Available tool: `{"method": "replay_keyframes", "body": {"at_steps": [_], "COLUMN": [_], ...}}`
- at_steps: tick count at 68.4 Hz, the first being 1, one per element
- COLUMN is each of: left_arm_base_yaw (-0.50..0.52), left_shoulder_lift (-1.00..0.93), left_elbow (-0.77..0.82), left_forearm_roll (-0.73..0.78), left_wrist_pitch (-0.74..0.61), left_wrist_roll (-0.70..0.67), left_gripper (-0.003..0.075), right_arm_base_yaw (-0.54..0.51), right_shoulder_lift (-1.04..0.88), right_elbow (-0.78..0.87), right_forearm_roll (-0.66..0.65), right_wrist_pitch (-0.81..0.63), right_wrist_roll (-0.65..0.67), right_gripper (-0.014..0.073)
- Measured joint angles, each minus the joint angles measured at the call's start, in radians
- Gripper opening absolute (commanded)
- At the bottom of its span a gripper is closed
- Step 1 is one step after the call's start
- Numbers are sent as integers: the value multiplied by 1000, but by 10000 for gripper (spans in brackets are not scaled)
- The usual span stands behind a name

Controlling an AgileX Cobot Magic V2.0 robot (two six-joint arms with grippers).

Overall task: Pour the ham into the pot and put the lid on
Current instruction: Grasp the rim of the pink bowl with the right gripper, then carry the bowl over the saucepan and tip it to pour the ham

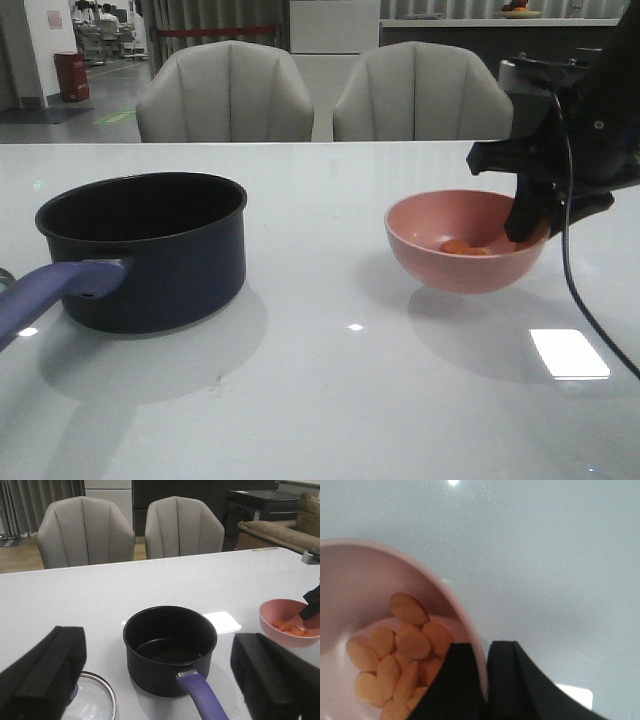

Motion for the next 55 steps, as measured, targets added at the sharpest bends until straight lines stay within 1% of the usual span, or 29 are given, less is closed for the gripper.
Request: {"method": "replay_keyframes", "body": {"at_steps": [8, 15, 26, 35, 39, 43, 44, 45, 48, 49, 50, 53, 54, 55], "left_arm_base_yaw": [0, 0, 0, 0, 0, 0, 0, 0, 0, 0, 0, 0, 0, 0], "left_shoulder_lift": [0, 0, 0, 0, 0, 0, 0, 0, 0, 0, 0, 0, 0, 0], "left_elbow": [0, 0, 0, 0, 0, 0, 0, 0, 0, 0, 0, 0, 0, 0], "left_forearm_roll": [0, 0, 0, 0, 0, 0, 0, 0, 0, 0, 0, 0, 0, 0], "left_wrist_pitch": [0, 0, 0, 0, 0, 0, 0, 0, 0, 0, 0, 0, 0, 0], "left_wrist_roll": [0, 0, 0, 0, 0, 0, 0, 0, 0, 0, 0, 0, 0, 0], "left_gripper": [634, 634, 634, 634, 634, 634, 634, 634, 634, 634, 634, 634, 634, 634], "right_arm_base_yaw": [48, 121, 266, 347, 374, 395, 403, 403, 416, 418, 424, 429, 434, 434], "right_shoulder_lift": [0, 0, 18, 68, 91, 106, 108, 110, 110, 110, 110, 110, 110, 110], "right_elbow": [-99, -190, -333, -417, -435, -437, -437, -434, -419, -416, -402, -382, -372, -367], "right_forearm_roll": [4, 6, 8, 10, 10, 10, 10, 10, 10, 10, 10, 10, 10, 10], "right_wrist_pitch": [60, 93, 111, 96, 54, -11, -51, -51, -152, -152, -209, -287, -337, -337], "right_wrist_roll": [-44, -72, -75, -78, -78, -78, -79, -79, -79, -79, -79, -79, -79, -79], "right_gripper": [131, 131, 131, 131, 129, 129, 129, 129, 129, 129, 129, 129, 129, 129]}}
